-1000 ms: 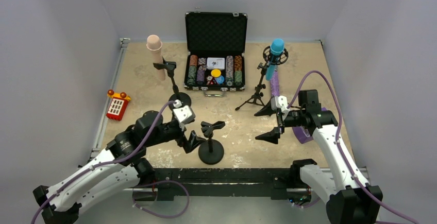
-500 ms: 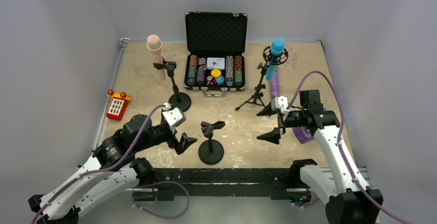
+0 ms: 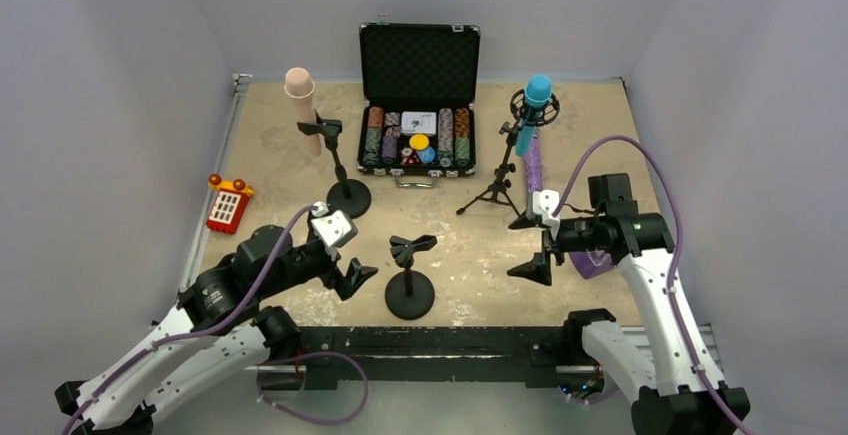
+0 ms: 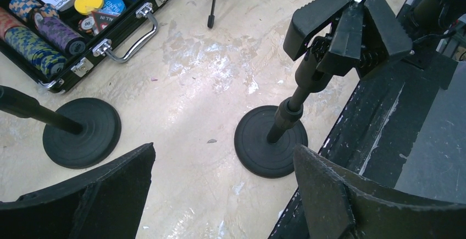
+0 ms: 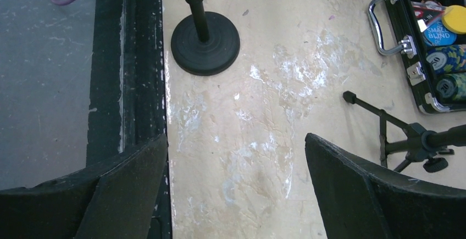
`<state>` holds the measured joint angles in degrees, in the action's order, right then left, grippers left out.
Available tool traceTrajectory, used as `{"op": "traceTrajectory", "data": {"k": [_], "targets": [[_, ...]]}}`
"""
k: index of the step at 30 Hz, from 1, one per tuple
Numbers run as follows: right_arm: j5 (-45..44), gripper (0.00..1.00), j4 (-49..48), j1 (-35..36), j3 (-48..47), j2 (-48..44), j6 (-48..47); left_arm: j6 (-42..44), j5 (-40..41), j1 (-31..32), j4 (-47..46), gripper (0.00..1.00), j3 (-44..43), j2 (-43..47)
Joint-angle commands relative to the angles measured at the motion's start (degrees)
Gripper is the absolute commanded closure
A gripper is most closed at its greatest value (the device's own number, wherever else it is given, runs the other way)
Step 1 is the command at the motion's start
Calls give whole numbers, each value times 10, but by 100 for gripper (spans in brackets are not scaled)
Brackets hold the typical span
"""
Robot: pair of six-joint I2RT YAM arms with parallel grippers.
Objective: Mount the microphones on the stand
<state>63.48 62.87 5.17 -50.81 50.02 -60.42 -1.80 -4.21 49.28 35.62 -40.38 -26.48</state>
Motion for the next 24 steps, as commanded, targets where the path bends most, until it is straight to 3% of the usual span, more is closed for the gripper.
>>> {"op": "traceTrajectory", "data": {"k": [1, 12, 24], "targets": [[-43, 1, 26, -2, -31, -26, 19, 8, 15, -1, -10, 1, 6, 11], [-92, 1, 17, -20, -49, -52, 104, 9, 14, -3, -8, 1, 6, 6], [-37, 1, 50, -148, -110, -11, 95, 11, 5, -4, -7, 1, 6, -2]]}}
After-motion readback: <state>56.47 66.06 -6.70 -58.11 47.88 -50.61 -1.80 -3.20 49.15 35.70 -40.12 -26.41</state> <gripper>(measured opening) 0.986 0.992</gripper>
